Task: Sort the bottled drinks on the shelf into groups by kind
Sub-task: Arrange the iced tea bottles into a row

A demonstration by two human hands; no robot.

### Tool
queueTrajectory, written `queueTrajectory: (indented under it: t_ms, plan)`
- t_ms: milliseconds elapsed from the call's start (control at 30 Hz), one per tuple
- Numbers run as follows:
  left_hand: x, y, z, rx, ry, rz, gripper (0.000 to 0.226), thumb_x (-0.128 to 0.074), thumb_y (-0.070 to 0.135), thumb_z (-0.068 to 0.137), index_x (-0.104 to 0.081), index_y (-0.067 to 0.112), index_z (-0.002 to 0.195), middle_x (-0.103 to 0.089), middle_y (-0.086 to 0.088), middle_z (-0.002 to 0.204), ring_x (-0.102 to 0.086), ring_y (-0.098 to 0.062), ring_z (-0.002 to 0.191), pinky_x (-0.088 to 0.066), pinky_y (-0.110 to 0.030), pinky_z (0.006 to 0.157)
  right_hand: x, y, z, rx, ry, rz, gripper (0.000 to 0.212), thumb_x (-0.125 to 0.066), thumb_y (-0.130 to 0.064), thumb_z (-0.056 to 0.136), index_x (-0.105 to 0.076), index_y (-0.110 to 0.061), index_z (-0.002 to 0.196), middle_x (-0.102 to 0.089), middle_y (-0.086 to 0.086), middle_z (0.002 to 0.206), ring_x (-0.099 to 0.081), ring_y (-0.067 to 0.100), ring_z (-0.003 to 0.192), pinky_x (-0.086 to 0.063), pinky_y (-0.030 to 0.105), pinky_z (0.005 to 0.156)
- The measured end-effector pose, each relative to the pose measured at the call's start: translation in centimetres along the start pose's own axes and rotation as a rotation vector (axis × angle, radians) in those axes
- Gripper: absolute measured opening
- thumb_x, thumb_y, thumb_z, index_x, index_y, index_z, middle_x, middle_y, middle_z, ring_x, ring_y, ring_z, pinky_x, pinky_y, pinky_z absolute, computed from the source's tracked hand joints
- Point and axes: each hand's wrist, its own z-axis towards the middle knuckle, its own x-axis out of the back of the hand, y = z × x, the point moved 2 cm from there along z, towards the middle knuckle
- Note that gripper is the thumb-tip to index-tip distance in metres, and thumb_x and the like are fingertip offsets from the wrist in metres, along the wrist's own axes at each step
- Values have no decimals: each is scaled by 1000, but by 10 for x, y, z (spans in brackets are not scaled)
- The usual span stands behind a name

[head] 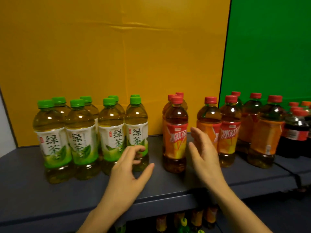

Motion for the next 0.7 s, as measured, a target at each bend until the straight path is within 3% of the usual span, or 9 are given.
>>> queueTrajectory:
  t_ms: [100, 200, 300, 367, 500, 600, 700]
  plan:
    - [-53, 3, 16, 98, -42, -5, 77, -73, 45, 68, -37, 21, 132, -46, 11, 127, -46, 5, 114, -39, -11, 96, -5, 12, 6, -17, -126, 71, 48, -38, -18, 98, -26, -19, 144, -31, -17, 138, -28, -4, 129, -19, -1, 100]
    - [-88, -4, 33, 226, -71, -50, 102, -74, 52, 58, -23, 20, 140, -41, 7, 135, -43, -6, 123, -39, -27, 103, -12, 20, 15, -77, -199, 268, 48, -32, -28, 100, -22, -23, 146, -31, -11, 147, -27, -1, 135, -22, 21, 113]
    - [-102, -6, 41, 250, -41, -27, 79, -78, 34, 66, -35, 17, 130, -54, 2, 125, -54, -12, 115, -47, -30, 95, -21, 26, 24, -148, -231, 412, 49, -27, -40, 99, -20, -29, 146, -28, -11, 151, -25, 2, 138, -22, 35, 118]
    - [-104, -3, 40, 251, -3, -28, 67, -78, 29, 69, -41, 15, 124, -59, 1, 118, -58, -12, 109, -49, -28, 90, -27, 28, 29, -199, -248, 478, 51, -26, -45, 98, -21, -31, 147, -29, -10, 151, -26, 4, 138, -22, 38, 117]
    - [-99, -3, 34, 275, 93, -14, 68, -79, 28, 68, -41, 16, 123, -57, 4, 118, -56, -9, 106, -46, -20, 86, -37, 30, 41, -293, -227, 564, 48, -30, -36, 99, -21, -30, 147, -32, -5, 150, -31, 11, 137, -27, 41, 115]
    - [-94, -5, 33, 276, 136, 15, 67, -79, 25, 69, -41, 16, 124, -57, 4, 118, -55, -6, 105, -41, -8, 79, -44, 32, 49, -331, -237, 623, 55, -44, -24, 96, -22, -28, 146, -41, -1, 144, -41, 16, 130, -35, 43, 110]
    - [-91, -7, 33, 290, 143, 32, 68, -78, 23, 70, -40, 17, 126, -55, 5, 118, -53, -5, 106, -39, -3, 77, -49, 34, 56, -381, -265, 634, 61, -54, -15, 90, -26, -22, 144, -49, 1, 136, -49, 15, 119, -42, 33, 99]
